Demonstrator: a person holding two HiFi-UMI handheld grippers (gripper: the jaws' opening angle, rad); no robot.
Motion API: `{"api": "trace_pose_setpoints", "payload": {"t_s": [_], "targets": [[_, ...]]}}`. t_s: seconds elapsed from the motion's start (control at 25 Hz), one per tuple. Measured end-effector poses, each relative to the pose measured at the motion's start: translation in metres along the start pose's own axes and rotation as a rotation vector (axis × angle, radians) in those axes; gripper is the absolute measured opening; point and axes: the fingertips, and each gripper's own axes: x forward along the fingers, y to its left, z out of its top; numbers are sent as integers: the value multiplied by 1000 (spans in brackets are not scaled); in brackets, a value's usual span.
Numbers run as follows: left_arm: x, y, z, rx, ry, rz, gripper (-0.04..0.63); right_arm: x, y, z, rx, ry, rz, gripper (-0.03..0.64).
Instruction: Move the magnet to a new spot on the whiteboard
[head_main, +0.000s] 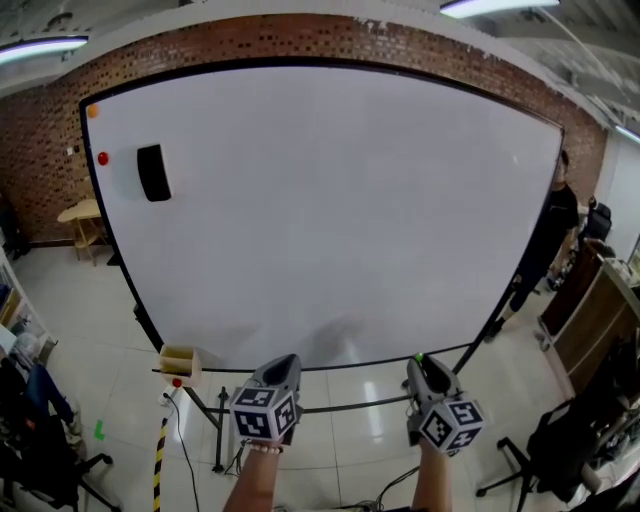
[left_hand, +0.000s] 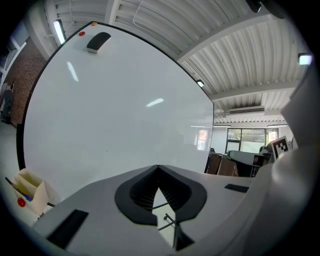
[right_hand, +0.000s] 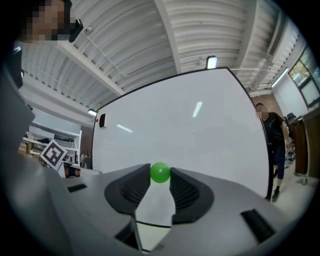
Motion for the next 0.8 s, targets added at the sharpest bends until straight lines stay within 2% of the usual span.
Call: {"api": "trace_pose_setpoints", "payload": {"t_s": [0.2, 0.8], "targets": [[-2, -6, 1, 7, -2, 1, 0, -9, 7, -13, 17, 31, 12, 129], [-7, -15, 5, 28, -15, 2, 0, -20, 9, -11, 12, 37, 24, 129]]}}
